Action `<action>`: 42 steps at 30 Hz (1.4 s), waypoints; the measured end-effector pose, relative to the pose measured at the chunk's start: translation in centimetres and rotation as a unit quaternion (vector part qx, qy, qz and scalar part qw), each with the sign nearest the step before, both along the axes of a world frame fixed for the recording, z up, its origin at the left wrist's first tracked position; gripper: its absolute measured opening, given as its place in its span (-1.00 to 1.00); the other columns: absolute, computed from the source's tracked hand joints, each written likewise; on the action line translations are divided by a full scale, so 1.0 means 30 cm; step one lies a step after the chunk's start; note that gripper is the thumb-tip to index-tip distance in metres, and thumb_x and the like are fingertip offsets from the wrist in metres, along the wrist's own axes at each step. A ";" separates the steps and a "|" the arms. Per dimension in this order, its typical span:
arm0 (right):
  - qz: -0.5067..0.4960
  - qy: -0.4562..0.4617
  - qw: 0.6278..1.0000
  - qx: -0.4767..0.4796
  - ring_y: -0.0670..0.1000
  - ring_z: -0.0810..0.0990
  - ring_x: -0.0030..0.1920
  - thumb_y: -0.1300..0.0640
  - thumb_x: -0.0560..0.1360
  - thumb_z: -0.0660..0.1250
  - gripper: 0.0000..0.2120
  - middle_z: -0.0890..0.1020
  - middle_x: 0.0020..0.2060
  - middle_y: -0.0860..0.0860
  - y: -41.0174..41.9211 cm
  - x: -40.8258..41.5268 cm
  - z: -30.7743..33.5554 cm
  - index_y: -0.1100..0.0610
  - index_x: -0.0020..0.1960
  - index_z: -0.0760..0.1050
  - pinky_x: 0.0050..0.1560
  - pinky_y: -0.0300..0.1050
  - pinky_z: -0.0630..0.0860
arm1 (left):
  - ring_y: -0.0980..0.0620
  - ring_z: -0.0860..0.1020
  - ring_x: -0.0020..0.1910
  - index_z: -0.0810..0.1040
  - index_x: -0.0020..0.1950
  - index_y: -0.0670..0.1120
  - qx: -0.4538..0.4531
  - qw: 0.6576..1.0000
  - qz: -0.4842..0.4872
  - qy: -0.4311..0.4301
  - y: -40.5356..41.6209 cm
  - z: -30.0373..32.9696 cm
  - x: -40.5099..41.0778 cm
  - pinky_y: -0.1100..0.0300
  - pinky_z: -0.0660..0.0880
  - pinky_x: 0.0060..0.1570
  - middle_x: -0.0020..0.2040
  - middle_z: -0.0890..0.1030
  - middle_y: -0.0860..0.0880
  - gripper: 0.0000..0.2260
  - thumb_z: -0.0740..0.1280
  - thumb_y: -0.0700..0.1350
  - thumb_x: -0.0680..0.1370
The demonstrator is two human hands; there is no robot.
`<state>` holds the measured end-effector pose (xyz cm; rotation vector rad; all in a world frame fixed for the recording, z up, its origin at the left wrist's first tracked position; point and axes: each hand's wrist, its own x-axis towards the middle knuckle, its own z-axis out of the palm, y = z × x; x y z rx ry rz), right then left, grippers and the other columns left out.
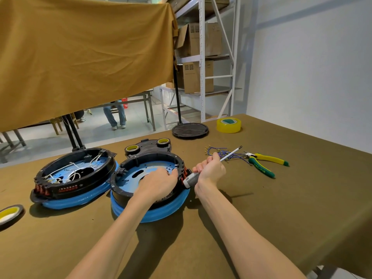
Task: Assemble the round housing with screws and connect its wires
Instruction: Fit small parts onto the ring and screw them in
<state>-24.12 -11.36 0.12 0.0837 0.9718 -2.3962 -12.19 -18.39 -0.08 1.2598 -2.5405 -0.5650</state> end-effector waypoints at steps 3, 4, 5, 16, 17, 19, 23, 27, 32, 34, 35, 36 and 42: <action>0.055 0.023 0.997 0.043 -0.04 0.28 -0.57 0.12 0.64 0.22 -0.66 0.31 -0.56 -0.04 0.025 -0.031 0.007 0.08 -0.30 0.31 -0.49 -0.18 0.33 | 0.03 0.33 -0.41 0.28 -0.33 -0.01 0.015 1.000 -0.021 -0.014 0.001 0.011 -0.001 0.09 0.29 -0.25 -0.41 0.32 0.02 -0.51 0.02 0.25 0.69; 0.075 0.047 0.993 0.074 -0.03 0.29 -0.57 0.13 0.63 0.23 -0.69 0.32 -0.56 -0.03 0.034 -0.043 0.008 0.09 -0.29 0.33 -0.48 -0.17 0.33 | 0.04 0.31 -0.43 0.27 -0.35 -0.01 0.019 0.999 -0.026 -0.011 -0.001 0.014 0.000 0.10 0.27 -0.28 -0.43 0.31 0.02 -0.50 0.03 0.24 0.70; 0.095 0.074 0.987 0.109 -0.02 0.29 -0.57 0.14 0.61 0.23 -0.72 0.34 -0.56 -0.03 0.039 -0.053 0.008 0.10 -0.28 0.35 -0.48 -0.18 0.32 | 0.05 0.30 -0.44 0.26 -0.36 -0.01 0.022 0.999 -0.027 -0.005 -0.003 0.016 0.001 0.11 0.25 -0.31 -0.44 0.30 0.03 -0.49 0.03 0.24 0.70; 0.095 0.550 0.553 0.619 0.21 0.57 0.08 0.20 0.59 0.23 -0.72 0.49 0.20 0.13 0.155 -0.200 -0.058 0.15 0.29 0.35 -0.08 0.01 0.39 | -0.02 0.62 -0.28 0.65 -0.11 -0.06 -0.101 0.995 0.000 0.001 0.011 -0.017 0.008 0.12 0.50 -0.26 -0.36 0.57 0.05 -0.33 0.11 0.51 0.44; 0.083 0.566 0.519 0.635 0.23 0.58 0.15 0.21 0.58 0.24 -0.71 0.49 0.23 0.15 0.166 -0.215 -0.065 0.15 0.30 0.36 -0.03 0.03 0.41 | 0.00 0.63 -0.21 0.66 0.00 -0.02 -0.112 0.994 0.004 0.006 0.013 -0.018 0.009 0.11 0.53 -0.19 -0.26 0.64 0.06 -0.35 0.12 0.50 0.44; 0.058 0.598 0.437 0.669 0.23 0.54 0.25 0.18 0.59 0.26 -0.67 0.50 0.27 0.16 0.179 -0.235 -0.068 0.16 0.34 0.38 0.13 0.06 0.45 | 0.02 0.61 -0.11 0.61 0.23 0.05 -0.134 0.991 0.006 0.015 0.020 -0.014 0.012 0.10 0.57 -0.08 -0.08 0.67 0.06 -0.36 0.12 0.48 0.45; 0.044 0.665 0.534 0.521 0.04 0.55 0.20 0.11 0.65 0.27 -0.78 0.57 0.17 0.03 0.161 -0.205 -0.045 0.06 0.28 0.51 0.21 -0.02 0.50 | 0.11 0.58 -0.19 0.58 0.35 0.07 -0.164 0.986 -0.004 0.038 0.033 -0.011 0.015 0.10 0.61 -0.14 -0.07 0.65 0.08 -0.38 0.16 0.43 0.49; 0.228 0.677 0.616 0.332 -0.21 0.59 -0.04 0.10 0.62 0.35 -0.88 0.62 -0.04 -0.18 0.141 -0.106 -0.038 -0.02 0.14 0.61 -0.13 -0.38 0.47 | 0.17 0.56 -0.13 0.57 0.37 0.05 -0.185 0.981 -0.015 0.057 0.038 -0.019 0.022 0.19 0.57 -0.15 0.04 0.69 0.07 -0.39 0.24 0.42 0.51; 0.217 0.641 0.678 0.288 -0.11 0.62 -0.04 0.12 0.63 0.36 -0.86 0.66 -0.04 -0.14 0.140 -0.100 -0.078 0.01 0.13 0.66 -0.06 -0.25 0.57 | 0.10 0.62 -0.05 0.57 0.39 0.04 -0.205 0.976 -0.017 0.074 0.052 -0.021 0.030 0.20 0.58 -0.12 0.09 0.71 0.05 -0.38 0.29 0.41 0.51; 0.193 0.641 0.691 0.272 -0.12 0.62 -0.05 0.14 0.63 0.35 -0.86 0.66 -0.05 -0.13 0.142 -0.088 -0.096 0.00 0.12 0.66 -0.05 -0.24 0.59 | 0.09 0.63 0.00 0.56 0.41 0.04 -0.208 0.975 -0.014 0.078 0.050 -0.023 0.026 0.25 0.50 -0.12 0.13 0.71 0.04 -0.40 0.28 0.39 0.52; 0.178 0.647 0.691 0.267 -0.13 0.62 -0.06 0.14 0.63 0.35 -0.86 0.66 -0.04 -0.13 0.143 -0.078 -0.102 0.00 0.12 0.66 -0.05 -0.25 0.58 | 0.09 0.63 0.03 0.56 0.42 0.04 -0.209 0.975 -0.013 0.078 0.046 -0.024 0.023 0.25 0.47 -0.10 0.15 0.71 0.04 -0.40 0.27 0.38 0.53; 0.161 0.661 0.684 0.266 -0.14 0.61 -0.05 0.14 0.63 0.35 -0.86 0.66 -0.03 -0.13 0.145 -0.070 -0.106 0.00 0.13 0.65 -0.05 -0.27 0.58 | 0.08 0.64 0.07 0.56 0.42 0.04 -0.207 0.975 -0.012 0.077 0.044 -0.025 0.022 0.24 0.46 -0.07 0.18 0.70 0.04 -0.41 0.26 0.38 0.54; 0.117 0.764 0.571 0.277 -0.17 0.55 -0.01 0.24 0.61 0.32 -0.66 0.62 0.06 -0.09 0.192 -0.057 -0.123 0.02 0.34 0.60 0.01 -0.32 0.53 | 0.10 0.64 -0.10 0.64 0.28 0.08 -0.180 0.982 -0.003 0.053 0.050 -0.014 0.032 0.11 0.62 -0.05 -0.06 0.72 0.07 -0.36 0.09 0.47 0.52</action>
